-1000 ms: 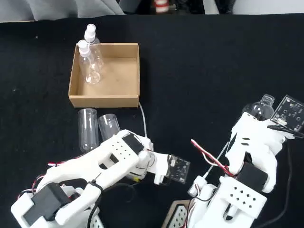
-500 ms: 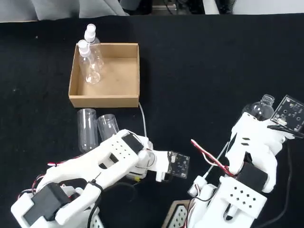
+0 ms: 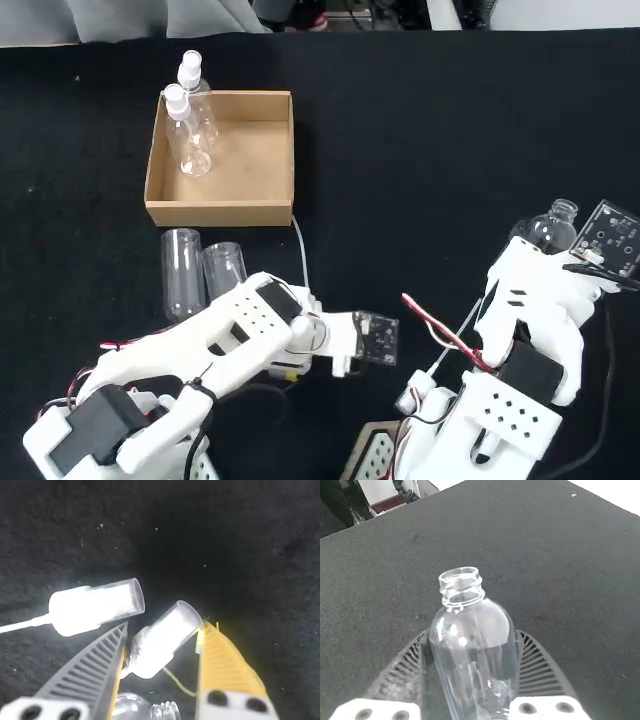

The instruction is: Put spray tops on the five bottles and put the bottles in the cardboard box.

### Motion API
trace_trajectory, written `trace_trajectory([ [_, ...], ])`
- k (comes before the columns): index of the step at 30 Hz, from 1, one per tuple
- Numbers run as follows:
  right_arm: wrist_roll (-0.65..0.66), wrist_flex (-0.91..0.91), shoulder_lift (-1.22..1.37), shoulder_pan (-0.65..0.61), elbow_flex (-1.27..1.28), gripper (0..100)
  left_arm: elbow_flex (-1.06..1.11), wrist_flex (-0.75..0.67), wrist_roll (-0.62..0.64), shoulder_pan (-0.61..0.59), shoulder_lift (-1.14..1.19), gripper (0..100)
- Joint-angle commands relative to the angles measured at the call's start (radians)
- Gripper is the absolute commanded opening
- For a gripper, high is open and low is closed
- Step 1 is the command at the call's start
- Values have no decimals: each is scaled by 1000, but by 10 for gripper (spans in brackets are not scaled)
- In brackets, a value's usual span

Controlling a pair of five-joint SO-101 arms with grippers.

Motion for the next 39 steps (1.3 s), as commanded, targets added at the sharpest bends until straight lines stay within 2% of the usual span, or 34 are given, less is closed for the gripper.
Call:
trace_trajectory([
  [1, 2, -31, -18, 15, -30, 74, -10, -12, 34, 7, -2, 190],
  [8, 2, -31, -18, 15, -30, 74, -19, -26, 31, 12, -2, 32],
  [30, 3, -31, -18, 17, -30, 74, -45, -46, 35, 2, -15, 29],
  [39, 3, -31, -18, 17, -30, 74, -147, -52, 193, -81, -15, 29],
])
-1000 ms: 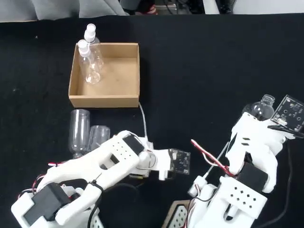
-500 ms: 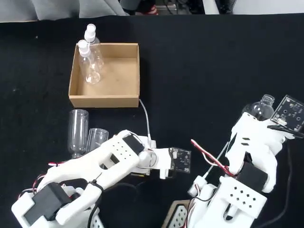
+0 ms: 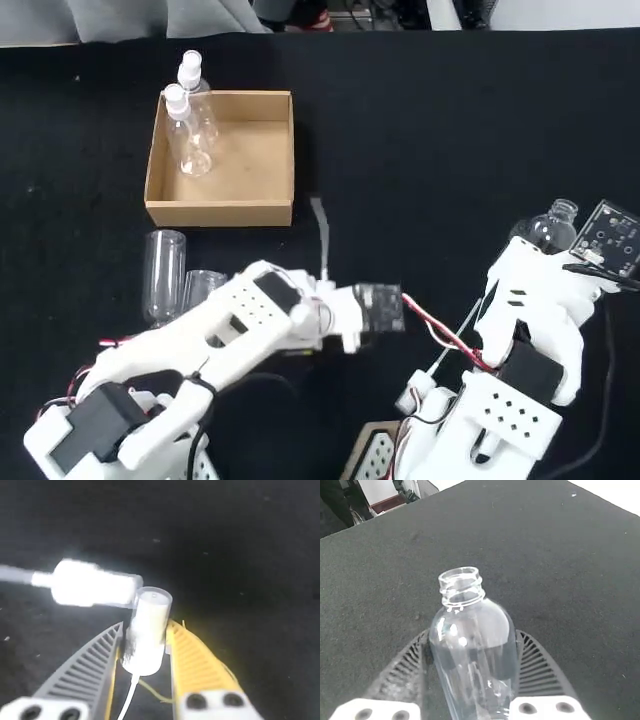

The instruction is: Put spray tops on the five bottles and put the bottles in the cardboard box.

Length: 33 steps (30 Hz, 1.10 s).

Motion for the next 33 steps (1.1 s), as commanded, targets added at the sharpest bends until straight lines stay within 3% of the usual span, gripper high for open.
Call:
trace_trajectory([
  [1, 3, -31, -18, 17, -30, 74, -102, -14, 66, -53, -17, 29],
  [14, 3, -31, -18, 17, -30, 74, -176, -8, 278, -140, -153, 29],
  [20, 3, -31, -18, 17, -30, 74, -189, -17, 463, -203, -241, 29],
  [33, 3, -29, -25, 17, -30, 71, -274, -8, 657, -277, -252, 29],
])
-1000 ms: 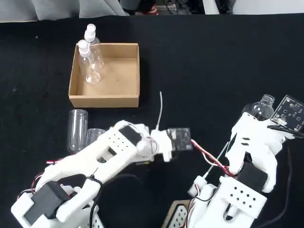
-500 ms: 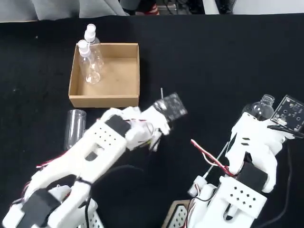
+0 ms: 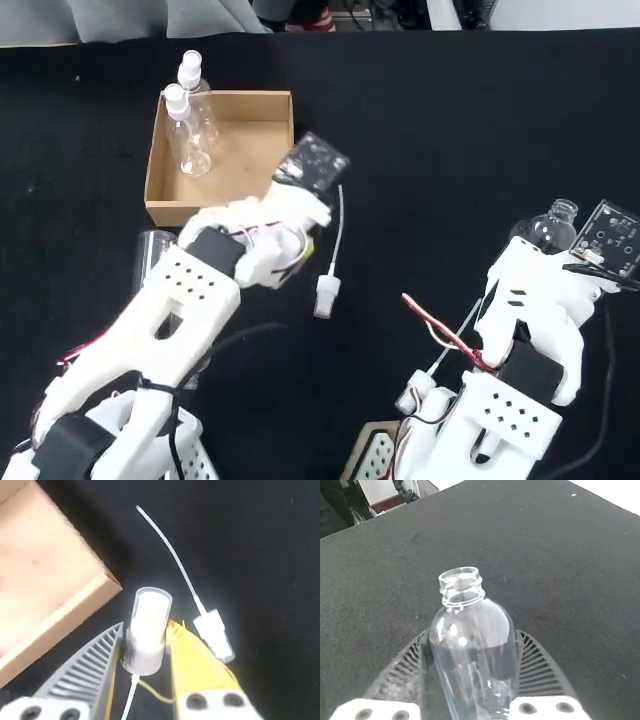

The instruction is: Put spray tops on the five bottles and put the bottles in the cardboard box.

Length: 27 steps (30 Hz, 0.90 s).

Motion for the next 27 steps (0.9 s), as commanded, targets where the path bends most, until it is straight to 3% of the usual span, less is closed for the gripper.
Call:
trace_trajectory([
  [1, 3, -28, -25, 17, -30, 71, -82, -11, 66, -35, -51, 29],
  [17, 3, -25, -25, 14, -30, 71, -48, -15, 133, -39, -201, 30],
  [21, 3, -23, -25, -38, -30, 71, -45, -8, 135, -39, -238, 30],
  [27, -6, -23, -27, -95, -30, 71, -44, -8, 327, -39, -311, 30],
])
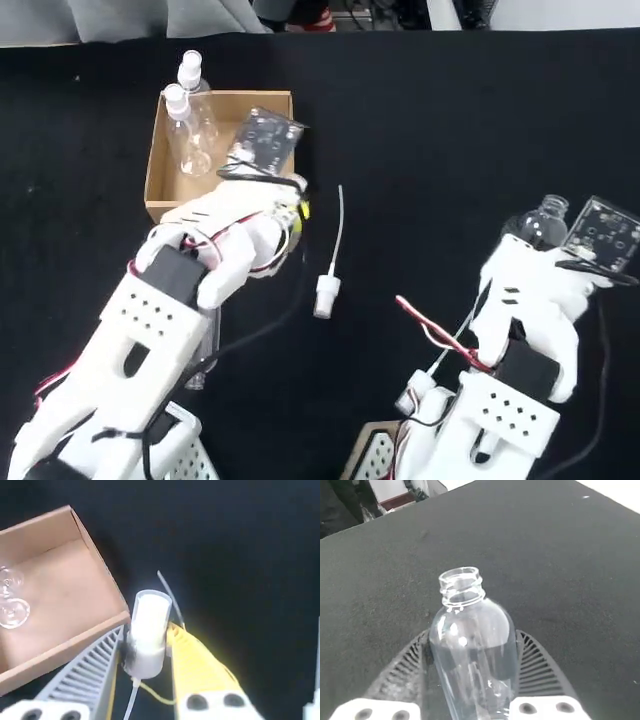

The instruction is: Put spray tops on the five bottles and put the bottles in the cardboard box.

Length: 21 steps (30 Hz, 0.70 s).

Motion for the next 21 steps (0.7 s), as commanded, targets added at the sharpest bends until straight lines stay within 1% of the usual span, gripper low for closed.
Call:
trace_trajectory([
  [1, -6, -23, -27, -57, -30, 71, -30, -9, 149, -10, -78, 30],
  [5, -15, -23, -27, -61, -36, 71, -22, -9, 184, -10, -91, 30],
  [8, -89, -23, -35, -61, -41, 71, 2, -15, 186, -10, -135, 30],
  [10, -97, -21, -71, -61, -33, 71, 22, -20, 187, -10, -189, 30],
  [12, -97, -9, -124, -69, -22, 71, 54, -54, 206, -13, -241, 29],
  [17, -97, 23, -262, -157, 21, 71, 185, -184, 270, -65, -348, 29],
  [21, -95, 18, -343, -212, 65, 74, 245, -226, 284, -76, -431, 29],
])
